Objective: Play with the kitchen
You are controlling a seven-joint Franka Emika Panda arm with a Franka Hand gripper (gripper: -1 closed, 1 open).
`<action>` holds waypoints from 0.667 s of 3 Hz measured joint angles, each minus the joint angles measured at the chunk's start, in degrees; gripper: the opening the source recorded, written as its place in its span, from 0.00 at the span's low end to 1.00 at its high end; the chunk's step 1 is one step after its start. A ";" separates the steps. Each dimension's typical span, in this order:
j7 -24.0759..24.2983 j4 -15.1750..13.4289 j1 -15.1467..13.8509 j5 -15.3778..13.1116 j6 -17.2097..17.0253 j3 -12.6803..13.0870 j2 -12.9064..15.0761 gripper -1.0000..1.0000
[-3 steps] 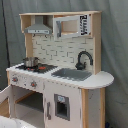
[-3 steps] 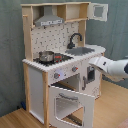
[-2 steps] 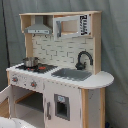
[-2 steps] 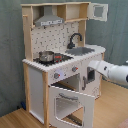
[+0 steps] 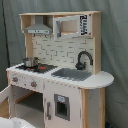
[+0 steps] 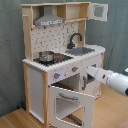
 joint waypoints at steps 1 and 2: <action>-0.88 1.89 -3.33 -6.12 -0.04 4.06 -1.14 1.00; -1.81 2.82 -4.83 -11.46 0.01 6.39 -2.22 1.00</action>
